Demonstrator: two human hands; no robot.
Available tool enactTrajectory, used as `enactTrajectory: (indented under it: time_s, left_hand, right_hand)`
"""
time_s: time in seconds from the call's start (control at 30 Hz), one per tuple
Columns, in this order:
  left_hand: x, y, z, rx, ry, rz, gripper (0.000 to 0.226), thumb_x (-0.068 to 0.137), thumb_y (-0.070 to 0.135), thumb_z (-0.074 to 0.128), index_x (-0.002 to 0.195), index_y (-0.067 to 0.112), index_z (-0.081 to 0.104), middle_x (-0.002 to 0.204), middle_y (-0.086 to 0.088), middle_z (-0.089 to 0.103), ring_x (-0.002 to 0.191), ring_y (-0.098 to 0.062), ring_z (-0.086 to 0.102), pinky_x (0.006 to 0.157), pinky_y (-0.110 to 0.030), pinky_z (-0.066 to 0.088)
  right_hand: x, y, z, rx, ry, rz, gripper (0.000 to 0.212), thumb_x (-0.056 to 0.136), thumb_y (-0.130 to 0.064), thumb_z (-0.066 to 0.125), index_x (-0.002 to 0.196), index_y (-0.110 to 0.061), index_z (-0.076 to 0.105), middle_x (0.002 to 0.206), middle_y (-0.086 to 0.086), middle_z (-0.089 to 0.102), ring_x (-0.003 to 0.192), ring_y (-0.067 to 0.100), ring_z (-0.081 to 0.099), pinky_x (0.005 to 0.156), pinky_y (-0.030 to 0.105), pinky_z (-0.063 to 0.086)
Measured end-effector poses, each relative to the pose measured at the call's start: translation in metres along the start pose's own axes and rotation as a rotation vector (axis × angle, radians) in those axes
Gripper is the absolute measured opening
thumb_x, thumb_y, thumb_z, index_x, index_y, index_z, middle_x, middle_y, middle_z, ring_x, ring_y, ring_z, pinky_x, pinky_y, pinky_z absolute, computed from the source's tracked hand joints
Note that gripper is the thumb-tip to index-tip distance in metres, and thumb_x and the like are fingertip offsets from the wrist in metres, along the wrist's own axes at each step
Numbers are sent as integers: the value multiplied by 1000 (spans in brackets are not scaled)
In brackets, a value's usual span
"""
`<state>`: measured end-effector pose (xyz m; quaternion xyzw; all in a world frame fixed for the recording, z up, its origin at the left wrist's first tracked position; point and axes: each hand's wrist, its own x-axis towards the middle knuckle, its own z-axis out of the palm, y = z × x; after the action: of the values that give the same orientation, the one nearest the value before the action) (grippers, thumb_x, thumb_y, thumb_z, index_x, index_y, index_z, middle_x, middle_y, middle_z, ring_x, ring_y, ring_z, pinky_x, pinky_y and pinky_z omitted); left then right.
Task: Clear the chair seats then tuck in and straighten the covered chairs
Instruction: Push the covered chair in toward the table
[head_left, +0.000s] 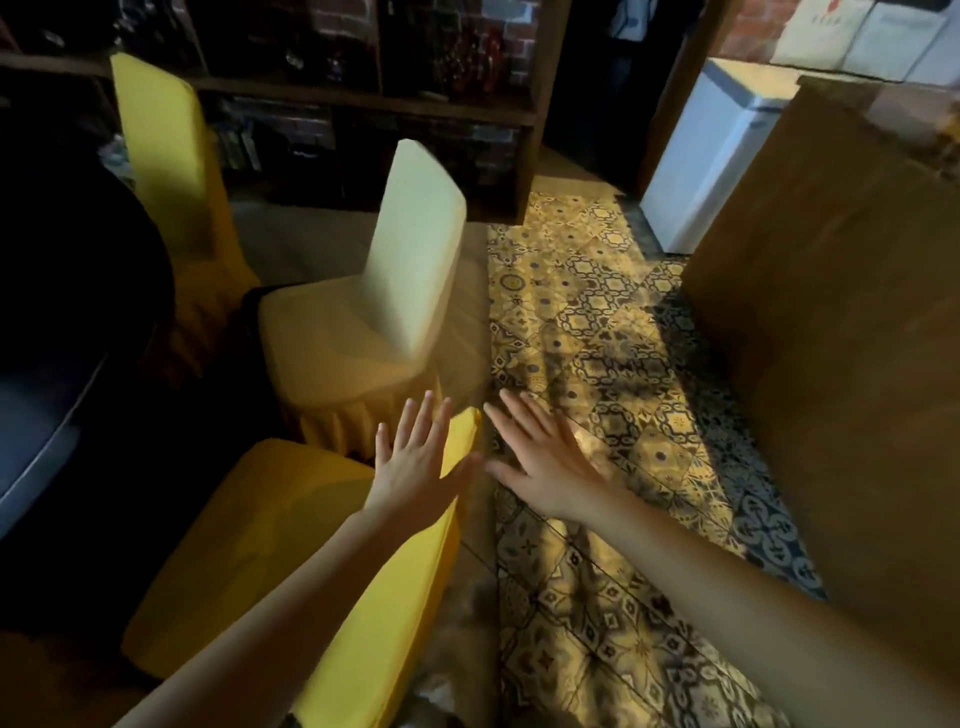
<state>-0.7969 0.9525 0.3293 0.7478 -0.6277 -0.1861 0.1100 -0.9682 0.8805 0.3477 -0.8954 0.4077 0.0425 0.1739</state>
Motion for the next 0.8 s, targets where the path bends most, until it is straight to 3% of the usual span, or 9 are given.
enactTrajectory:
  time_s: [0.2,0.37,0.57,0.63,0.7,0.8]
  left_hand:
    - [-1,-9,-7,21,10,-96,81,84,69,20,149,30,-7,157,6,-17,143,-17,-21,114,-48,-12]
    - [-14,-7,-3,25,83,-360,79,86,66,23,150,29,-7,158,3,-15,144,-19,-20,117,-50,-10]
    - [-27,14,11,-17,179,-591,85,79,73,10,150,29,-7,157,3,-18,143,-18,-22,117,-51,-9]
    - [-40,20,19,-25,195,-660,93,72,83,-3,149,31,-8,154,6,-23,142,-18,-23,116,-51,-11]
    - [-57,25,29,-40,184,-706,111,52,89,-18,148,33,-9,148,9,-27,142,-18,-23,115,-52,-14]
    - [-89,27,50,-75,100,-727,121,44,96,-12,149,35,-2,153,10,-16,145,-16,-13,113,-54,-16]
  right_hand:
    - [16,3,2,11,-33,-59,68,95,-59,29,152,-34,0,160,-10,-15,145,11,-20,118,50,-6]
    - [63,0,-13,-55,-145,-341,71,94,-61,29,152,-31,3,161,-6,-13,146,14,-17,117,50,-7]
    - [87,2,-16,-189,-203,-635,72,92,-65,23,152,-33,2,161,-7,-13,146,15,-17,116,52,-7]
    - [89,2,-12,-198,-277,-694,72,92,-66,25,152,-34,2,161,-8,-11,146,14,-15,116,54,-6]
    - [87,3,-5,-197,-409,-711,74,90,-68,27,152,-35,2,161,-9,-7,147,14,-12,114,58,-5]
    - [85,12,4,-271,-556,-728,74,86,-73,31,149,-37,15,160,-8,13,147,18,5,111,64,-1]
